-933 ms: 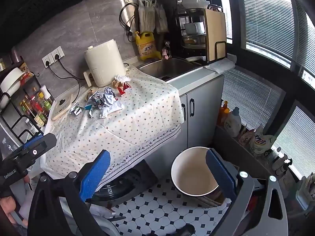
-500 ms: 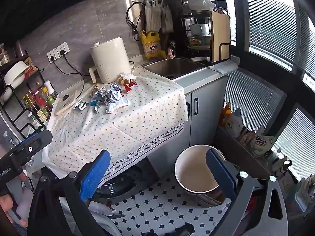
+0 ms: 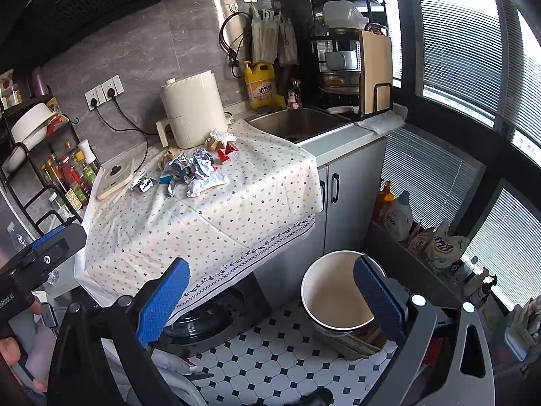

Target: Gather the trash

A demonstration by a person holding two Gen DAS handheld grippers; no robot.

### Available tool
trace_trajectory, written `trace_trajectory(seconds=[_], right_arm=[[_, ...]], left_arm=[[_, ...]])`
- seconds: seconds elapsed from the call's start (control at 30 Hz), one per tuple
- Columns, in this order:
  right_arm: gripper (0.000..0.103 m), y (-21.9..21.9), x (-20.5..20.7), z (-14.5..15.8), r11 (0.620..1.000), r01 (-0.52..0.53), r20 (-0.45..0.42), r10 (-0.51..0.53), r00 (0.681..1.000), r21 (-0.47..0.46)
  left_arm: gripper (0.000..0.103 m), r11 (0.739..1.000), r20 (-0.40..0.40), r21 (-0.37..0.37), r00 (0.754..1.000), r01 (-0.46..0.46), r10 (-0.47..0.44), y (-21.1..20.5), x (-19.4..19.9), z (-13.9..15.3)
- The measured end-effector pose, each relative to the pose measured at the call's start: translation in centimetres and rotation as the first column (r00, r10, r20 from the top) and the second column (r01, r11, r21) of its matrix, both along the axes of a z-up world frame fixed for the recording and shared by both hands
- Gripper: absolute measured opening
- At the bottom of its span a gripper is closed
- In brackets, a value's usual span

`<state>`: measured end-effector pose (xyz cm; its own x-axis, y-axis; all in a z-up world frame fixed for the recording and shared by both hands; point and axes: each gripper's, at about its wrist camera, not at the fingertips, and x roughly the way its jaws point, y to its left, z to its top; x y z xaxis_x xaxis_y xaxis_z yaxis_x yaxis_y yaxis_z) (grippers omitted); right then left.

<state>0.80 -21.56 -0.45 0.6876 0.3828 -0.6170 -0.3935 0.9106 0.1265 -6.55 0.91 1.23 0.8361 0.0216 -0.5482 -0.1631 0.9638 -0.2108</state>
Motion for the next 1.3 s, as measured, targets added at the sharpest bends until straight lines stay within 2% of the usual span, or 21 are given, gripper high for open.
trace_trajectory(seconds=[0.47,1.3], right_arm=[[0.095,-0.2,-0.9,0.0,1.000,0.028,-0.002,-0.028,1.000,0.009],[0.095,0.0,-1.1,0.6,0.998,0.058,0.004,-0.058,0.998,-0.001]], left_arm=[[0.097,1.000,0.004,0.009,1.000,0.018,-0.018,0.3,-0.9,0.0],[0.097,0.999,-0.004,-0.003,0.999,0.043,-0.043,0.3,0.1,0.2]])
